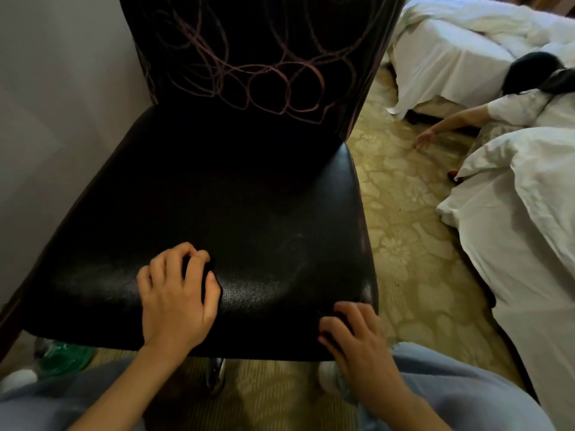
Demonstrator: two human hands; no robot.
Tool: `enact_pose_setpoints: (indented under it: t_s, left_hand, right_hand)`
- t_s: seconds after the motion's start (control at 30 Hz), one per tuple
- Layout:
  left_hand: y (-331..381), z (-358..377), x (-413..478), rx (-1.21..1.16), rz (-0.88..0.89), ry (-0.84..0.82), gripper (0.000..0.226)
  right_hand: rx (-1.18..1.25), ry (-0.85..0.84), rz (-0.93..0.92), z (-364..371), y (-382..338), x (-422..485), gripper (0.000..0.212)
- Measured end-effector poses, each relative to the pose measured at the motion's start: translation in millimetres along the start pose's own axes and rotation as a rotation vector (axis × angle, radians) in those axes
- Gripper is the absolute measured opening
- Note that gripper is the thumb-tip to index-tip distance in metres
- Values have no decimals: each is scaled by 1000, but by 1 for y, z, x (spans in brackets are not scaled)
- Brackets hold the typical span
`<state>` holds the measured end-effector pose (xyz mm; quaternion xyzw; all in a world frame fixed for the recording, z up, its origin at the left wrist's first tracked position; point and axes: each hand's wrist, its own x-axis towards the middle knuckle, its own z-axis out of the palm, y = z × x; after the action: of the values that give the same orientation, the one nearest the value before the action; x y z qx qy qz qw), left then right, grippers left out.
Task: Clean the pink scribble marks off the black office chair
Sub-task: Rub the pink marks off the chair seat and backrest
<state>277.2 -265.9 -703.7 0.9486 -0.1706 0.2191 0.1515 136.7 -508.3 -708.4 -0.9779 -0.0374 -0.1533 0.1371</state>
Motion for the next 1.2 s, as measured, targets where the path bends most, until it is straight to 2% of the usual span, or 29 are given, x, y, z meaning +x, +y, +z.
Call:
enact_pose_setpoints:
  t_s: [0.1, 0.23, 0.3, 0.37, 0.43, 0.6, 0.77, 0.87, 0.93, 1.03, 1.2]
  left_hand:
    - [1, 0, 0, -13, -11, 4, 35]
    - [5, 0, -2, -19, -18, 7, 34]
    - [5, 0, -2, -23, -19, 9, 34]
    - [6, 0, -2, -19, -21, 9, 34]
    - [6, 0, -1, -18, -24, 11, 34]
    - [5, 2, -1, -5, -16, 8, 34]
    - [6, 1, -1, 3, -18, 5, 35]
    - [6, 0, -1, -6, -25, 7, 34]
    - [7, 0, -1, -14, -32, -3, 34]
    - [6, 0, -2, -20, -27, -14, 34]
    - [5, 0, 1, -34, -18, -3, 35]
  right_hand:
    - [163, 62, 22, -16, 3, 41, 14]
    - [77, 207, 92, -24, 37, 162, 29]
    - [15, 150, 152, -13, 54, 210, 30]
    - [-38, 16, 263, 6, 62, 233, 28]
    - [-130, -42, 306, 20, 54, 233, 29]
    - [-106, 36, 54, 22, -6, 148, 24]
    - [-75, -14, -29, 14, -42, 48, 17]
    - [125, -12, -4, 7, -36, 69, 17]
    - [209, 63, 51, 2, -22, 105, 23]
    - [121, 155, 132, -4, 13, 172, 30]
    - [28, 22, 268, 10, 83, 231, 20]
